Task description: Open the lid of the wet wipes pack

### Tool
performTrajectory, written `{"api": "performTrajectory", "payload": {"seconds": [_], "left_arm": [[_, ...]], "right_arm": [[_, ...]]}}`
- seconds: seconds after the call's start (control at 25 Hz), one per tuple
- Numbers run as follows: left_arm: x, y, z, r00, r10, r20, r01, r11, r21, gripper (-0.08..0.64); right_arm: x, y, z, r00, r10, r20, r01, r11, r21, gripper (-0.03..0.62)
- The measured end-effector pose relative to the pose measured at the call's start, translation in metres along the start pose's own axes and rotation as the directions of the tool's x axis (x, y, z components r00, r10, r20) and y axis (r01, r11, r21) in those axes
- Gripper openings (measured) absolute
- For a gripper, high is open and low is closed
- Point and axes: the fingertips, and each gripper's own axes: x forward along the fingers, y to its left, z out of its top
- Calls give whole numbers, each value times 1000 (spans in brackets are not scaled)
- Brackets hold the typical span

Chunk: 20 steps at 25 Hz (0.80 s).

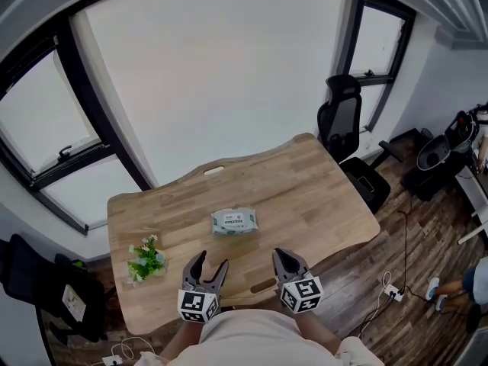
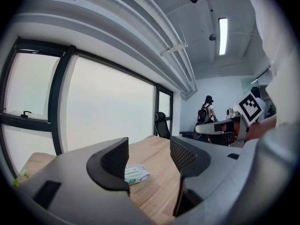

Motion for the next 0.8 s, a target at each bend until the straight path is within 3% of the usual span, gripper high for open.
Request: {"api": "performTrajectory", "payload": {"seconds": [0.8], "left_arm": [[18, 54, -35, 994, -51, -95, 55, 998, 41, 285]], "right_arm": [[41, 16, -17, 995, -68, -68, 67, 998, -16, 8]]}}
